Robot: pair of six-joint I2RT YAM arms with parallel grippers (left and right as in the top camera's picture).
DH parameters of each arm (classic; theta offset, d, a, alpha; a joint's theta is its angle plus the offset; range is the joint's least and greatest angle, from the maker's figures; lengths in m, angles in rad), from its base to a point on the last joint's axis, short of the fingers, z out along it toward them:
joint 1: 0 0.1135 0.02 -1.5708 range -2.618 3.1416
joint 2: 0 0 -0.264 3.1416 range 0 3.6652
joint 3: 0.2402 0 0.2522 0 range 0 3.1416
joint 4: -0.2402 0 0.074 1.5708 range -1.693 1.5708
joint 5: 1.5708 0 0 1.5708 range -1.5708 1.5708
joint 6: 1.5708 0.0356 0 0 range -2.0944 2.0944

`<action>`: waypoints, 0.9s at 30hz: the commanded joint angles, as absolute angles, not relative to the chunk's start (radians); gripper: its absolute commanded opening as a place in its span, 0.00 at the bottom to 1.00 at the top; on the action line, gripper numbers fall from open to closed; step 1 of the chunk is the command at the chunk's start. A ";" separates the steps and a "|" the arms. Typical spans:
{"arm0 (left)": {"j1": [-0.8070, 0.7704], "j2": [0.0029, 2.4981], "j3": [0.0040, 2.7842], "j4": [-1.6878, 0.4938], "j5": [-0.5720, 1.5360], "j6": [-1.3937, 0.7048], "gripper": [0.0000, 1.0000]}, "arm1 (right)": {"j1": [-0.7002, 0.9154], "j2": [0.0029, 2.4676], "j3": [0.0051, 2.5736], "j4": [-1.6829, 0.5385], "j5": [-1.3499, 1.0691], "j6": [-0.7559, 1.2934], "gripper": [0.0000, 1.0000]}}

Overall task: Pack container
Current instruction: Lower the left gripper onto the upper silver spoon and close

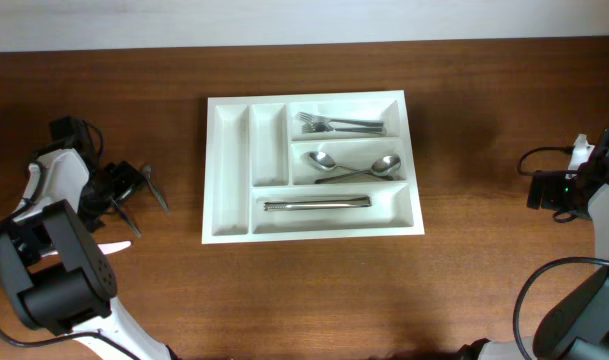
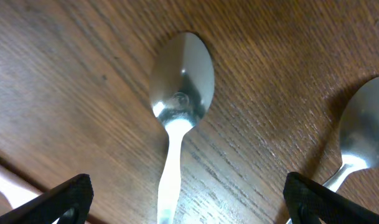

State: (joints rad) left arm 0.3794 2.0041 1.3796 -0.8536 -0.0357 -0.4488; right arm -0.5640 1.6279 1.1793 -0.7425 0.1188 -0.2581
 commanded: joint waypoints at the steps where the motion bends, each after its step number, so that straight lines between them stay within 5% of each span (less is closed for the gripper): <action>1: 0.387 2.040 1.376 -0.849 -0.009 -0.423 1.00 | -0.564 1.626 1.176 -0.740 0.128 -0.246 0.99; 20: 0.425 2.049 1.376 -0.840 -0.004 -0.365 0.95 | -0.564 1.626 1.176 -0.740 0.128 -0.246 0.99; 23: 0.425 2.049 1.376 -0.841 -0.004 -0.361 0.89 | -0.564 1.626 1.176 -0.740 0.128 -0.246 0.99; 27: 0.425 2.049 1.376 -0.841 -0.004 -0.361 0.61 | -0.564 1.626 1.176 -0.740 0.128 -0.246 0.99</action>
